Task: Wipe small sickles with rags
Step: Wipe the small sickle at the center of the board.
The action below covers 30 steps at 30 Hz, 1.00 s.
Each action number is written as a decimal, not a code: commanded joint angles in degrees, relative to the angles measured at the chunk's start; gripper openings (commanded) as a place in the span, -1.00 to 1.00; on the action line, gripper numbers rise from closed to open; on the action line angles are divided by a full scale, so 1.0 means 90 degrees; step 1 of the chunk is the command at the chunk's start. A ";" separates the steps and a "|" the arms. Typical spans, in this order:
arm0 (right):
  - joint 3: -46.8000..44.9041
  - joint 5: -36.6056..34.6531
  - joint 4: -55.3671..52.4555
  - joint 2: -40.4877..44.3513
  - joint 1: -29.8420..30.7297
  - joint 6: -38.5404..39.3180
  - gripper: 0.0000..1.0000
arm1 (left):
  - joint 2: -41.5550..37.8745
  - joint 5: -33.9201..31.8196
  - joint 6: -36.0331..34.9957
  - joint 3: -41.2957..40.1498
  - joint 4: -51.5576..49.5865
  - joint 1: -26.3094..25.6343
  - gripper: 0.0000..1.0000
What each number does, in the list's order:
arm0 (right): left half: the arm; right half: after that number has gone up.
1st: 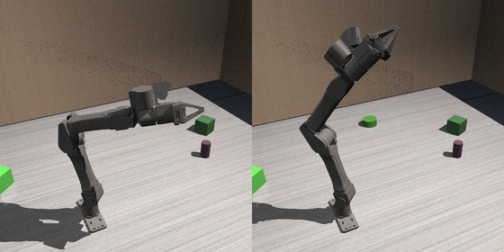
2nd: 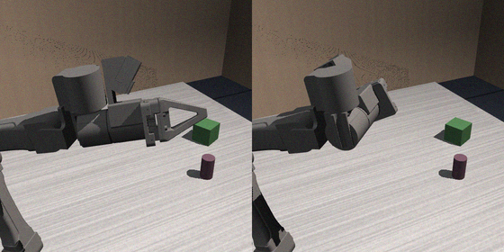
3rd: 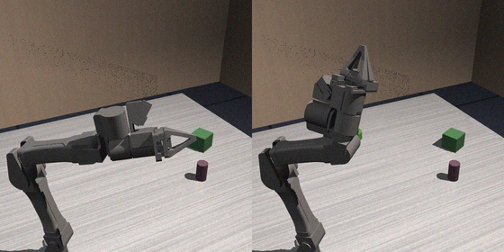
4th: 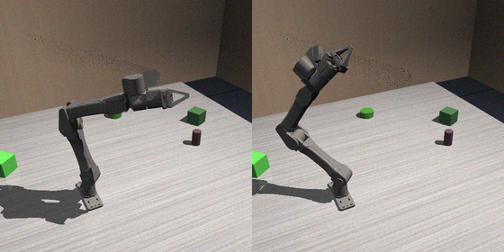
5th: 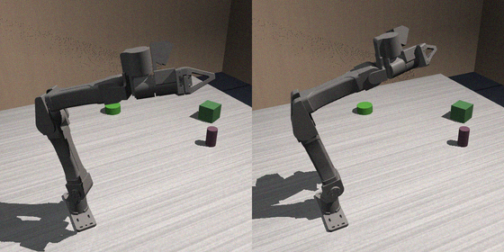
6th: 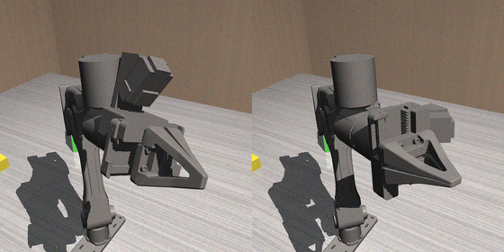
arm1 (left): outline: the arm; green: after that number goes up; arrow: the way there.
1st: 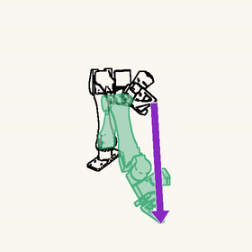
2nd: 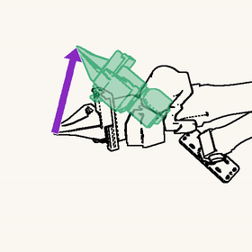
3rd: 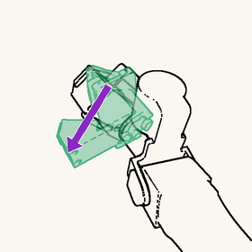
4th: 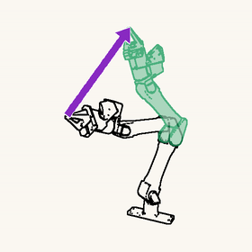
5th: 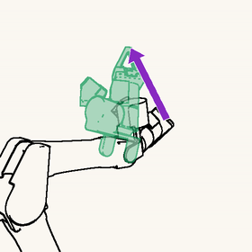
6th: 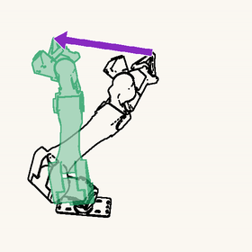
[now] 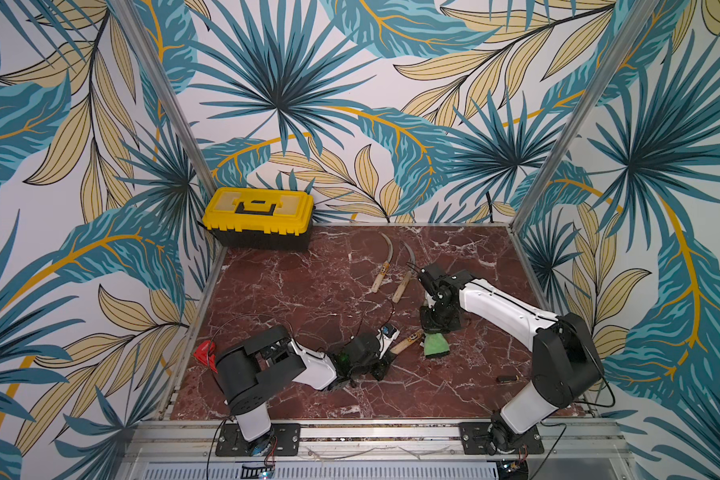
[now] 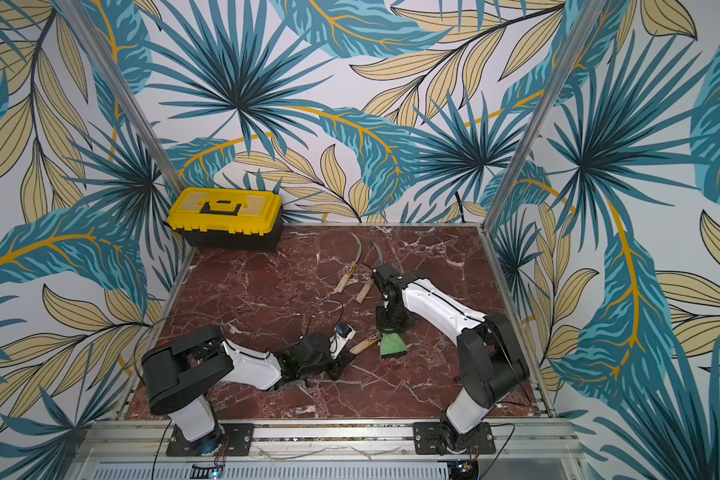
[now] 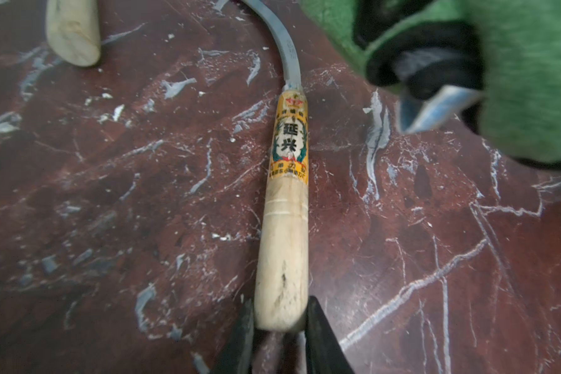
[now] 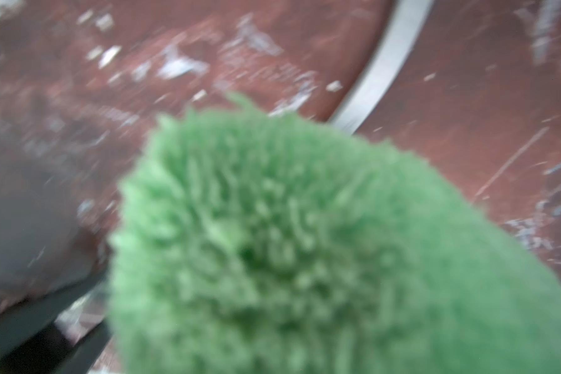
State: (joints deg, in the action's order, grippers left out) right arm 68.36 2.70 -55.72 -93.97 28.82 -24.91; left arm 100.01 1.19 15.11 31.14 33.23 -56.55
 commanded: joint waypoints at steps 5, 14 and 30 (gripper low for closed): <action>0.0095 0.1160 0.0494 -0.0700 0.0609 0.0170 -0.90 | 0.0380 -0.0050 0.0205 -0.0070 -0.0340 0.0044 -1.00; -0.0002 0.1975 0.1325 -0.1780 0.0616 0.0036 -0.91 | 0.0353 -0.0055 0.0261 -0.0260 -0.0104 0.0043 -1.00; 0.0142 0.0629 0.0326 -0.1911 -0.0861 0.0625 -0.91 | 0.0362 -0.0123 0.0273 -0.0393 -0.0045 0.0053 -1.00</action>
State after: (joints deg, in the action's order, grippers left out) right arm 70.00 17.50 -52.62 -108.40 23.86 -21.34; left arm 101.21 -0.40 16.95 29.52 38.35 -56.12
